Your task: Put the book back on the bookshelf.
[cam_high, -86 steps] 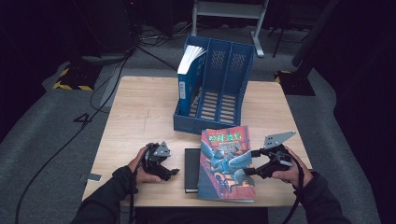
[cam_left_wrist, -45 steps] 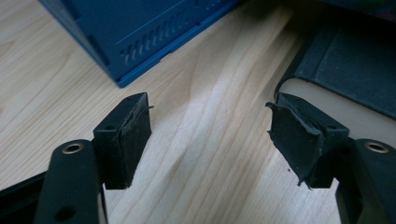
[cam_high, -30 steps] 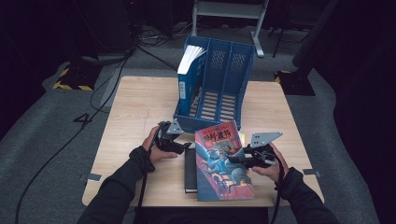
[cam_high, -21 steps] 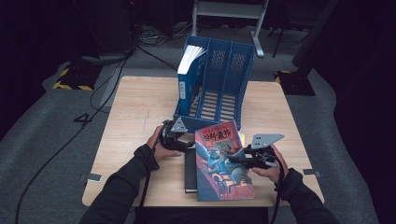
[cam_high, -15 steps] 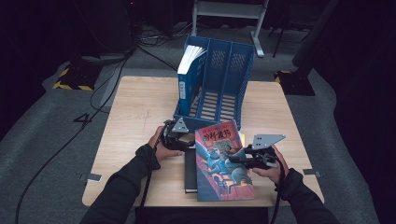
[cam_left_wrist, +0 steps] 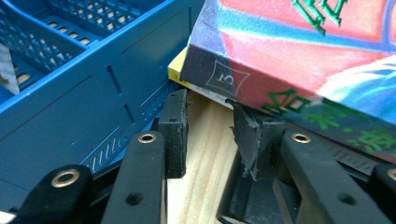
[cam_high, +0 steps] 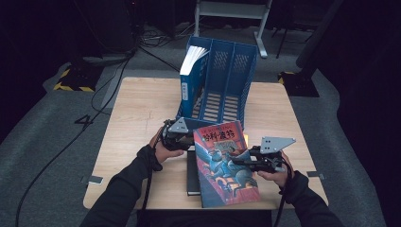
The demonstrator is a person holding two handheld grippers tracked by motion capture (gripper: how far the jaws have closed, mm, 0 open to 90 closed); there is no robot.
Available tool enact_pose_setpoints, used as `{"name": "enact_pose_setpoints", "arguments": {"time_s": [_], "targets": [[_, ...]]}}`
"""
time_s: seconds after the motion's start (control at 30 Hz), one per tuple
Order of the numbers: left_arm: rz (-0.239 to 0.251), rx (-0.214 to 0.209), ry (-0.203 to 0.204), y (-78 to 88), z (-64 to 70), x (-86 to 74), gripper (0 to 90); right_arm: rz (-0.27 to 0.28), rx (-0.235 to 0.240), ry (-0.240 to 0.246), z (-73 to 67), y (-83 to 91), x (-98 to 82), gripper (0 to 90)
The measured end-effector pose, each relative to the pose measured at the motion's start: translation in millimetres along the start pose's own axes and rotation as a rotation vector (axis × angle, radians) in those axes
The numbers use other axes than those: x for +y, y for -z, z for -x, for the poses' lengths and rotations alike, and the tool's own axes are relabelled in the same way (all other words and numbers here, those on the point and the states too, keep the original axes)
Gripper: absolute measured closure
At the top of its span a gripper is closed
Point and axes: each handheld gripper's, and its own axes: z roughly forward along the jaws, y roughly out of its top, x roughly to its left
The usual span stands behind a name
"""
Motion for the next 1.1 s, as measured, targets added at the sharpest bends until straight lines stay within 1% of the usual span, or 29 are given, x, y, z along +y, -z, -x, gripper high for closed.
{"name": "enact_pose_setpoints", "arguments": {"time_s": [0.07,0.13,0.17,0.2,0.23,0.27,0.3,0.4,0.43,0.47,0.5,0.57,0.6,0.7,0.73,0.77,0.8,0.83,0.87,0.9,0.93,0.97,1.0,1.03,1.07,1.1], "targets": [[-0.002,-0.002,-0.016,2.6,2.3,1.9,71.0,-0.002,-0.009,0.001,-1.2,0.4,1.5,73.1],[0.002,-0.006,-0.016,4.4,2.8,2.6,71.9,0.001,-0.009,0.001,-1.8,0.5,1.6,73.4],[0.007,-0.020,-0.015,5.3,3.5,3.1,73.4,0.002,-0.014,0.005,-2.4,0.9,1.8,73.5],[0.010,-0.020,-0.022,6.3,4.5,4.0,77.4,0.006,-0.015,0.010,-2.9,1.2,2.2,73.5],[0.019,-0.022,-0.022,8.1,5.6,4.7,79.5,0.011,-0.015,0.011,-3.2,1.5,2.5,73.6],[0.042,-0.037,-0.019,11.8,6.0,6.2,82.9,0.023,-0.017,0.011,-3.8,2.3,2.9,74.0],[0.053,-0.049,-0.018,14.4,6.5,7.0,84.8,0.024,-0.017,0.010,-3.8,2.5,3.1,74.1],[0.089,-0.063,-0.009,20.3,7.9,10.3,88.1,0.032,-0.018,0.016,-5.0,3.4,4.6,74.5],[0.089,-0.063,-0.009,20.3,7.9,10.3,88.9,0.035,-0.019,0.017,-5.2,3.6,5.2,74.5],[0.123,-0.070,-0.003,24.6,7.8,13.5,88.8,0.039,-0.020,0.025,-5.1,4.2,6.0,74.7],[0.135,-0.079,0.004,25.8,7.3,14.5,88.8,0.042,-0.019,0.025,-5.0,4.6,6.7,75.0],[0.137,-0.078,-0.002,27.2,7.0,17.0,88.9,0.044,-0.017,0.029,-4.5,4.9,7.3,75.1],[0.134,-0.067,-0.013,28.3,6.9,19.8,88.9,0.047,-0.016,0.027,-4.3,5.3,8.2,75.1],[0.141,-0.072,-0.022,31.8,6.1,26.9,89.5,0.056,-0.013,0.025,-4.0,5.6,9.4,75.5],[0.155,-0.074,-0.015,33.5,7.1,29.8,89.7,0.063,-0.007,0.019,-4.1,6.6,10.1,75.7],[0.155,-0.074,-0.015,33.5,7.1,29.8,89.8,0.063,-0.007,0.019,-4.1,6.6,10.1,75.7],[0.166,-0.081,-0.009,35.2,7.8,32.5,89.8,0.070,-0.003,0.016,-4.1,8.5,11.3,76.0],[0.196,-0.096,0.005,39.5,8.5,38.7,90.0,0.086,0.010,0.001,-3.9,11.1,13.7,77.8],[0.196,-0.096,0.005,39.5,8.5,38.7,90.0,0.086,0.010,0.001,-3.9,11.1,13.7,77.8],[0.210,-0.096,0.009,42.9,8.2,44.5,90.0,0.100,0.008,-0.007,-3.0,13.6,16.8,79.3],[0.214,-0.092,0.003,44.1,7.8,47.4,90.0,0.105,0.006,-0.007,-2.3,14.4,18.0,79.6],[0.209,-0.083,-0.004,45.0,7.0,50.9,89.9,0.108,-0.004,-0.003,-1.9,15.4,19.4,79.8],[0.209,-0.083,-0.004,45.0,7.0,50.9,90.0,0.109,-0.018,0.004,-0.9,15.6,20.7,80.1],[0.211,-0.075,-0.003,45.6,5.0,54.8,90.0,0.111,-0.030,-0.001,-0.1,15.6,21.2,80.5],[0.211,-0.075,-0.003,45.6,5.0,54.8,90.0,0.111,-0.030,-0.001,-0.1,15.6,21.2,80.5],[0.209,-0.071,-0.013,46.1,4.1,57.2,90.0,0.120,-0.044,-0.003,1.4,15.5,21.4,81.1]]}}
